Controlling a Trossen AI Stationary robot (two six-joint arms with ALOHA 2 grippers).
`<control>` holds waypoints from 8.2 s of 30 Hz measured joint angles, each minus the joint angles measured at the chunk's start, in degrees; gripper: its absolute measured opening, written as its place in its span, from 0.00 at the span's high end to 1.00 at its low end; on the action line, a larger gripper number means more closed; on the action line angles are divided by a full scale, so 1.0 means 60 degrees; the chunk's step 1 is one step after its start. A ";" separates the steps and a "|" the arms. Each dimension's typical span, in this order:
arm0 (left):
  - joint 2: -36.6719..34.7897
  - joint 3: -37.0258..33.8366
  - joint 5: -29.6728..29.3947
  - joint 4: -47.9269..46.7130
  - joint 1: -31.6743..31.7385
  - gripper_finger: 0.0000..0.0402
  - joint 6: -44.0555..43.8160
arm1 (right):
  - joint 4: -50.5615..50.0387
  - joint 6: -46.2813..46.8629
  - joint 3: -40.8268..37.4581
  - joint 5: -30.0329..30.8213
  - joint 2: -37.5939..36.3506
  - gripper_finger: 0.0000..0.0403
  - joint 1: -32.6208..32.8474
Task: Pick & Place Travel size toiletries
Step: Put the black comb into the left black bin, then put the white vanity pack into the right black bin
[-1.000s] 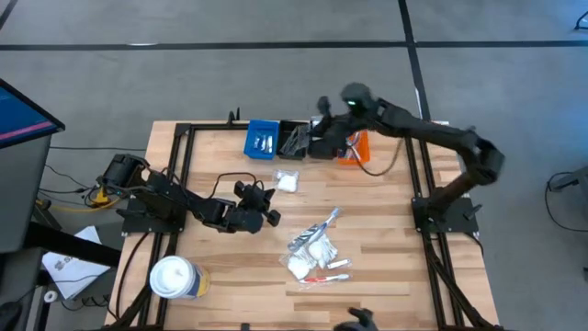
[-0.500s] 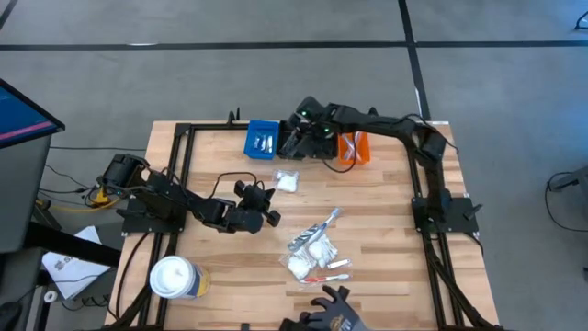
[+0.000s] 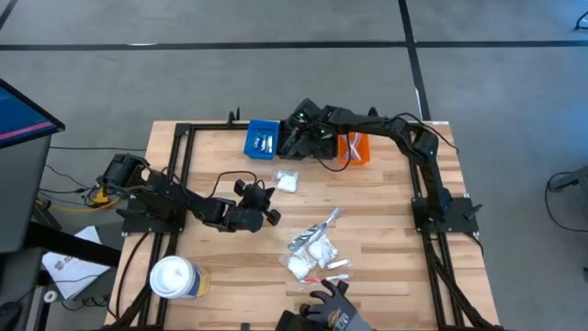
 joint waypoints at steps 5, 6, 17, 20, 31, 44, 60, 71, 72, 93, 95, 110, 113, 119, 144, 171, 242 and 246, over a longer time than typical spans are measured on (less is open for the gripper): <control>0.0000 0.0000 0.0007 0.0021 0.0000 1.00 -0.0014 | 0.0518 0.0100 0.0000 0.0004 -0.0015 1.00 -0.0158; 0.0000 0.0000 0.0008 0.0021 0.0000 1.00 -0.0019 | 0.0603 0.0192 0.0000 0.0004 -0.0015 1.00 -0.0173; 0.0000 0.0000 0.0040 0.0022 0.0000 1.00 -0.0018 | 0.0647 0.0573 0.0000 0.0000 -0.0015 1.00 -0.0192; 0.0000 -0.0003 0.0040 0.0021 0.0000 1.00 -0.0014 | 0.0666 0.0576 0.0000 0.0000 -0.0015 1.00 -0.0173; 0.0000 -0.0004 0.0033 0.0023 0.0000 1.00 -0.0009 | 0.0697 0.0796 0.0000 -0.0004 -0.0015 1.00 -0.0112; 0.0000 -0.0004 -0.0004 0.0022 0.0000 1.00 -0.0007 | 0.0703 0.1177 0.0000 -0.0004 -0.0018 1.00 -0.0112; 0.0000 -0.0004 0.0007 0.0025 -0.0002 1.00 -0.0007 | 0.0706 0.1180 0.0000 -0.0004 -0.0018 1.00 -0.0123; 0.0000 -0.0004 0.0040 0.0025 -0.0004 1.00 -0.0007 | 0.0706 0.1183 0.0000 0.0482 -0.0020 0.88 -0.0123; 0.0000 -0.0004 0.0040 0.0025 -0.0004 1.00 -0.0007 | 0.0706 0.1197 0.0000 0.0496 -0.0019 0.86 -0.0123; 0.0000 -0.0007 -0.0004 0.0025 -0.0004 1.00 -0.0007 | 0.1194 0.1321 -0.0007 0.3939 -0.0200 0.77 0.0265; 0.0000 -0.0007 -0.0004 0.0025 -0.0002 1.00 -0.0007 | 0.1074 0.1683 -0.0022 0.4265 -0.0346 0.77 0.0310; 0.0000 -0.0007 0.0067 0.0032 -0.0018 1.00 0.0007 | 0.0791 0.6893 -0.0004 0.4240 -0.3139 0.77 0.0606; 0.0000 -0.0007 0.0256 0.0032 -0.0018 1.00 0.0004 | 0.0456 0.8495 -0.0001 0.4219 -0.3742 0.77 0.0694; 0.0000 -0.0007 0.0469 0.0028 -0.0025 1.00 0.0001 | -0.0968 1.0688 0.0000 0.3914 -0.4590 0.77 0.0813; 0.0000 -0.0007 0.0608 0.0021 -0.0029 1.00 -0.0015 | -0.0392 1.5213 -0.4916 -0.0794 -0.7665 0.77 0.3375; 0.0000 -0.0363 0.0584 0.0010 0.0093 1.00 -0.0640 | 0.4782 1.4462 -0.6780 0.1209 -0.4652 0.77 0.4457; 0.0000 -0.0641 0.0594 0.0400 0.0215 1.00 -0.0790 | 0.2546 1.4097 -0.3195 0.4754 -0.0313 0.98 0.4067; 0.0000 -0.0641 0.0594 0.0400 0.0215 1.00 -0.0788 | 0.2546 1.4000 -0.3195 0.4750 -0.0313 0.96 0.4073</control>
